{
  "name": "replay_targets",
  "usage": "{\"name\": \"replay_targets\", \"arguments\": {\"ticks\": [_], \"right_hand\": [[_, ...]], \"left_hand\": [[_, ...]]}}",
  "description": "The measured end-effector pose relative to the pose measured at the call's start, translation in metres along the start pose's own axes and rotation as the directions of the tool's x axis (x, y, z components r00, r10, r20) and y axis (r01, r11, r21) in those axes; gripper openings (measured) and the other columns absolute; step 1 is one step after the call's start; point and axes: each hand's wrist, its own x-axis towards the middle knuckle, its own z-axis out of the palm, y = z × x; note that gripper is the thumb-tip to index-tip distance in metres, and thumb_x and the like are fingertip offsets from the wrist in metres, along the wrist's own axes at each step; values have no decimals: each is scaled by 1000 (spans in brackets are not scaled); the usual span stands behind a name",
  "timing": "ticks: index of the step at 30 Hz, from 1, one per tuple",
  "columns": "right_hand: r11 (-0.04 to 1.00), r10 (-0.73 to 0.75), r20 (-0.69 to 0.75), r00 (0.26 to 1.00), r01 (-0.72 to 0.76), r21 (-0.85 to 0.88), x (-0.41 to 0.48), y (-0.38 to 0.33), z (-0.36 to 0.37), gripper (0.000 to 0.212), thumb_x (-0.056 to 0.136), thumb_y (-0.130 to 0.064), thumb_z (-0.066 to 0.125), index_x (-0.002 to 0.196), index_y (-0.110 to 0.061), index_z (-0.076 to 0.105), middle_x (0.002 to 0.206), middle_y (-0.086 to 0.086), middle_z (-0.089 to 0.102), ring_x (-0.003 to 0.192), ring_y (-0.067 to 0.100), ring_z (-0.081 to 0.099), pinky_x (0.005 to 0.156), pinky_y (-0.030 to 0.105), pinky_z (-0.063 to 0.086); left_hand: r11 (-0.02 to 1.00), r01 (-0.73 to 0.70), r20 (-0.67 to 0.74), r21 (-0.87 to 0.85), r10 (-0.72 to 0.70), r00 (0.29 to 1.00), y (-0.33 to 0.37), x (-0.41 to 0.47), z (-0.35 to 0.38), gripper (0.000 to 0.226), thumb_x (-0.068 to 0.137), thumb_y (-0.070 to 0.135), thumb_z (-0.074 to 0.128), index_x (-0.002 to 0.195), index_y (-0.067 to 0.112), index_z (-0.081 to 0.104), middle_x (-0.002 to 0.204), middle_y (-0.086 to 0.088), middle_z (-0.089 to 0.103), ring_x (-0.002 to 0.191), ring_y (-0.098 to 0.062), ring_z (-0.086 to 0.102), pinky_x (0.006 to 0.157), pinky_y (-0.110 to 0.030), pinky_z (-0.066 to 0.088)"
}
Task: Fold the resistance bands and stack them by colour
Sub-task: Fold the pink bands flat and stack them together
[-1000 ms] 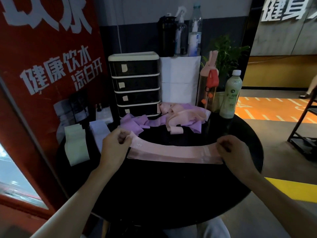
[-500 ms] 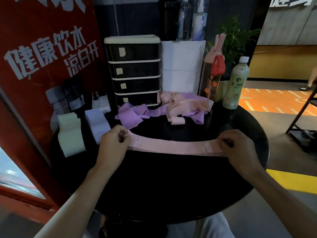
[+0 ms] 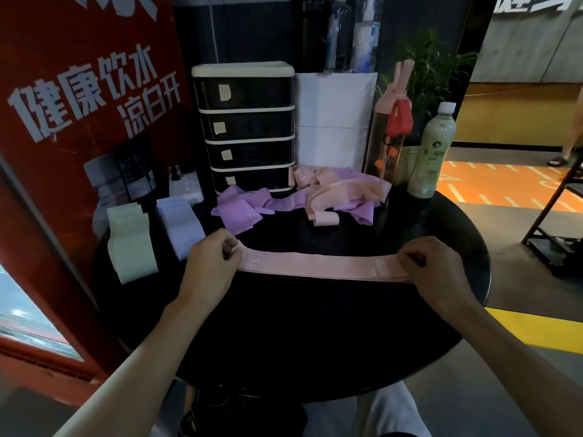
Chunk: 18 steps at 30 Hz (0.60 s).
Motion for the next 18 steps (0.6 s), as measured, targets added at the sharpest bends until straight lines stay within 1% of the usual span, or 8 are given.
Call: {"name": "replay_targets", "arguments": {"ticks": [3, 8, 12, 15, 18], "right_hand": [[1000, -7, -13, 1000, 7, -2, -1, 0, -1, 12, 87, -2, 66, 92, -10, 72, 98, -1, 58, 83, 10, 53, 68, 8, 35], [1000, -15, -34, 999, 15, -1, -2, 1, -1, 12, 86, -1, 66, 90, -10, 72, 95, -2, 57, 82, 11, 53, 69, 7, 34], [1000, 0, -5, 1000, 0, -2, -1, 2, 1, 11, 88, -4, 65, 89, -12, 72, 94, -3, 56, 79, 7, 51, 68, 10, 35], [999, 23, 31, 999, -21, -34, 0, 4, 3, 8, 90, -11, 65, 88, -15, 71, 95, -2, 57, 76, 3, 49, 65, 10, 35], [998, 34, 50, 998, -32, -45, 0, 7, 4, 5, 88, -14, 68, 88, -15, 72, 96, -1, 57, 77, 3, 49, 64, 9, 33]], "left_hand": [[1000, -1, 10, 10, 1, 1000, 1, 0, 0, 10, 89, 6, 67, 85, 12, 61, 78, 3, 62, 69, -5, 53, 60, -12, 40], [1000, 1, 13, 3, -1, 1000, 1, 0, 0, 8, 89, 6, 68, 86, 12, 62, 79, 2, 62, 70, -5, 53, 62, -15, 41], [1000, -13, 34, 22, 12, 999, -1, 0, 0, 9, 88, 5, 67, 85, 11, 62, 80, 0, 62, 71, -7, 54, 63, -18, 42], [996, -49, 50, 78, 45, 998, -1, 1, 0, 10, 88, 4, 67, 83, 11, 63, 83, -2, 60, 72, -8, 53, 61, -15, 39], [993, -48, 42, 106, 44, 998, -2, 1, 0, 11, 88, 5, 67, 80, 11, 62, 84, 0, 54, 72, -7, 51, 62, -10, 38]]}}
